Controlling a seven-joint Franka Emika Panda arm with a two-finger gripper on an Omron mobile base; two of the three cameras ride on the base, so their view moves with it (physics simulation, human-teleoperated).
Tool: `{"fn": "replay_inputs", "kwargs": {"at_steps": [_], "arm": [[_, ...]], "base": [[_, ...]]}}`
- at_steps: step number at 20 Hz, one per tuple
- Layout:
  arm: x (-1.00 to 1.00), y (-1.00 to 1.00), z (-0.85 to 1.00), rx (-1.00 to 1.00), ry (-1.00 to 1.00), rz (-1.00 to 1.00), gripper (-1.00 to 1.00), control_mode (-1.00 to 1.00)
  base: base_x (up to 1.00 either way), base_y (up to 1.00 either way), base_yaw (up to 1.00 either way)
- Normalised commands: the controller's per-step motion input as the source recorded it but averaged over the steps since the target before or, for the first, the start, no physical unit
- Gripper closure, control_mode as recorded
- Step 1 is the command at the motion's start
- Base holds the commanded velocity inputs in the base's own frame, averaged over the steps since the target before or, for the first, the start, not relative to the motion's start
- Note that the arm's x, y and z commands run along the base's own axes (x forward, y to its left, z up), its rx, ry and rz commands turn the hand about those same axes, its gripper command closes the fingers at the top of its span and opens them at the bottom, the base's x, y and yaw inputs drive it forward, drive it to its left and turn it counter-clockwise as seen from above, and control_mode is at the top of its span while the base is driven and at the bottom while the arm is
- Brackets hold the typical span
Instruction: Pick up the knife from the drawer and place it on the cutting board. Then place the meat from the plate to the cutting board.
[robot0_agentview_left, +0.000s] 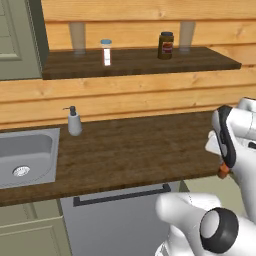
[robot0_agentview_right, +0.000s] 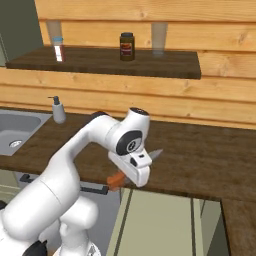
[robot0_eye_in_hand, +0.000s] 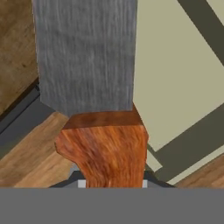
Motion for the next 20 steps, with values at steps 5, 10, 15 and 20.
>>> {"fn": "replay_inputs", "kwargs": {"at_steps": [5, 10, 15, 20], "arm": [[0.01, 0.99, 0.00, -0.14, -0.01, 0.00, 1.00, -1.00], [0.07, 1.00, 0.00, -0.20, 0.00, 0.00, 1.00, -1.00], [0.30, 0.86, 0.21, -0.10, -0.04, 0.00, 1.00, -1.00], [0.36, 0.48, 0.41, -0.04, -0.05, 0.00, 1.00, -1.00]], "base": [[0.00, 0.00, 0.00], [0.00, 0.00, 0.00], [0.00, 0.00, 0.00], [0.00, 0.00, 0.00]]}}
